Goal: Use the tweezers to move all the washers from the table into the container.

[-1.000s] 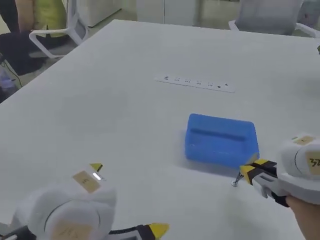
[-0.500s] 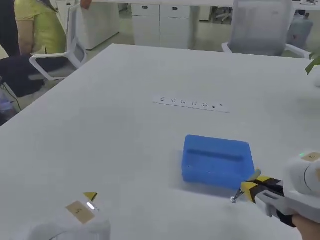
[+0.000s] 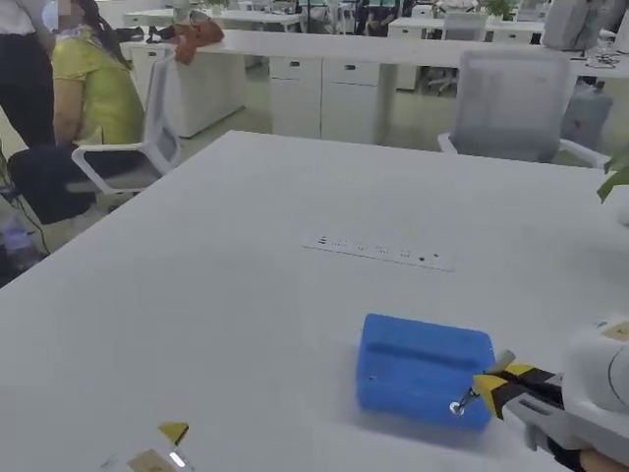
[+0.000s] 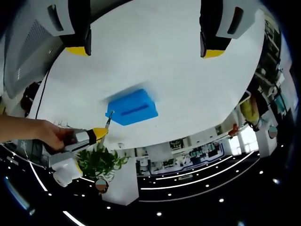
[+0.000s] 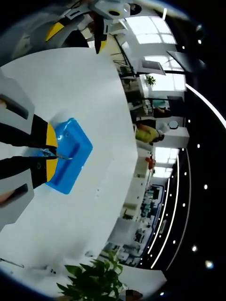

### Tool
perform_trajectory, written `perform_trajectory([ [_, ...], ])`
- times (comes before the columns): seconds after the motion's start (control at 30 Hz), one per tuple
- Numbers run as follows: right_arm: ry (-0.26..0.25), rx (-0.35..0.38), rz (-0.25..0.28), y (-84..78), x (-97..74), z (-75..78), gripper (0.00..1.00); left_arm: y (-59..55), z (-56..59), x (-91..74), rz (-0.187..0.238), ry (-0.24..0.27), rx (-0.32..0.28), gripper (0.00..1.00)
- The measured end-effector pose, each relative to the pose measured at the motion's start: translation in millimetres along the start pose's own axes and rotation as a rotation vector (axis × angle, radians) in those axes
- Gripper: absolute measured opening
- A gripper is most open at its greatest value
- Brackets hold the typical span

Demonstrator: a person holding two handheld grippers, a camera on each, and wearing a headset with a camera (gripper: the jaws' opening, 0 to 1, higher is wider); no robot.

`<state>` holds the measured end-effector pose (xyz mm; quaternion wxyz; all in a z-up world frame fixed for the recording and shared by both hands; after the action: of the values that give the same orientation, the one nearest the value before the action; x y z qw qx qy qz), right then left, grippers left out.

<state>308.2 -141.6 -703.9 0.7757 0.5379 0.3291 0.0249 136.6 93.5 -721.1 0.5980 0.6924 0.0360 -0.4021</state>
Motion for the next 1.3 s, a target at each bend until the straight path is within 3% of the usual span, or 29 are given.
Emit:
perform_trajectory([
  [0.27,-0.014,-0.004,0.003,7.1,16.5,5.1,0.02,2.7,3.8,-1.4,0.016,0.002,-0.018,0.99],
  [0.53,-0.021,-0.01,-0.042,-1.3,38.8,9.9,0.02,4.7,1.6,0.7,0.043,0.014,-0.031,0.99],
  [0.67,-0.009,-0.02,-0.068,-6.4,46.7,7.9,0.02,5.6,0.3,0.7,0.044,0.031,-0.03,0.92],
  [1.3,0.02,-0.083,-0.136,-21.3,63.3,-1.0,0.02,17.1,0.2,-1.4,0.077,0.039,-0.029,0.97],
])
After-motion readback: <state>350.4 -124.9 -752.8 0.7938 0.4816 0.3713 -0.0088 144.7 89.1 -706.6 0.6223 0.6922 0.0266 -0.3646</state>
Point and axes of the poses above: the centre of the closed fingertips' face, and the gripper's own axes: x roughly forward along the fingers, z roughly to its right, y roughly out of its top, the point moved 9 cm from there along -x, roughly backward along the fingers, and after that the axes turned 14 degrees about -y, right-handed, at the moved point
